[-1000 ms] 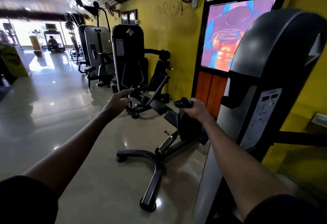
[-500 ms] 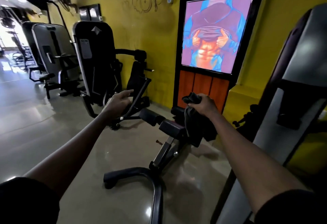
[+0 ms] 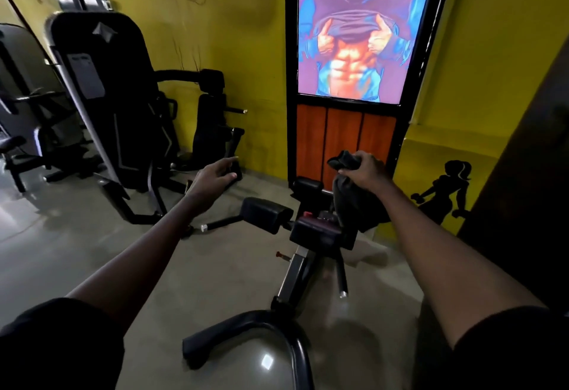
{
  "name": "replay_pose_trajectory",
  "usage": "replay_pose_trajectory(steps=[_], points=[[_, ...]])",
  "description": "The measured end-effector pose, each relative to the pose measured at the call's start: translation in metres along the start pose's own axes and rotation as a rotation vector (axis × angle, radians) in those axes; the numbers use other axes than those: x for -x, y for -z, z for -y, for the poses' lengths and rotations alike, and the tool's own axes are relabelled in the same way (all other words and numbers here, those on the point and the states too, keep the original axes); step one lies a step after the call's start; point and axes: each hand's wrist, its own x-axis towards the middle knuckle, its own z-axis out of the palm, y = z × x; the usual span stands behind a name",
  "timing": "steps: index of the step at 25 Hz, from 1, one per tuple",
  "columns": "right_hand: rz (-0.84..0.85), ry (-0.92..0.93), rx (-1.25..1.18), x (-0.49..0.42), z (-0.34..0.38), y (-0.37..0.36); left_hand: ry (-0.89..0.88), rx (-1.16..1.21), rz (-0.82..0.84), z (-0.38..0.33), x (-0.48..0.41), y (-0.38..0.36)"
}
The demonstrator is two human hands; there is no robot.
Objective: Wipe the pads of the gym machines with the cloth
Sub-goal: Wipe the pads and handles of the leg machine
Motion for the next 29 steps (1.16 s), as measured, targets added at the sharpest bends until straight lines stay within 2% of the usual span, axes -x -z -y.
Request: replay_pose_trajectory(steps=[5,10,14,22,29], points=[[0.016,-0.046,0.055,-0.080,0.017,-0.063,0.030,0.048,0.070,0.065,-0.103,0.021],[0.047,-0.091,0.115,-0.142,0.033,-0.140,-0.018,0.005,0.131,0.141,-0.203,0.023],[0.049,-0.150,0.107,-0.191,0.052,-0.195,-0.030,0.007,0.246,0.193,-0.285,0.016],[0.184,-0.316,0.151,-0.257,0.003,-0.327,0.040,0.001,0.486,0.283,-0.389,-0.075],[0.373,-0.423,0.161,-0.275,-0.062,-0.445,0.148,-0.245,0.719,0.370,-0.415,-0.171]])
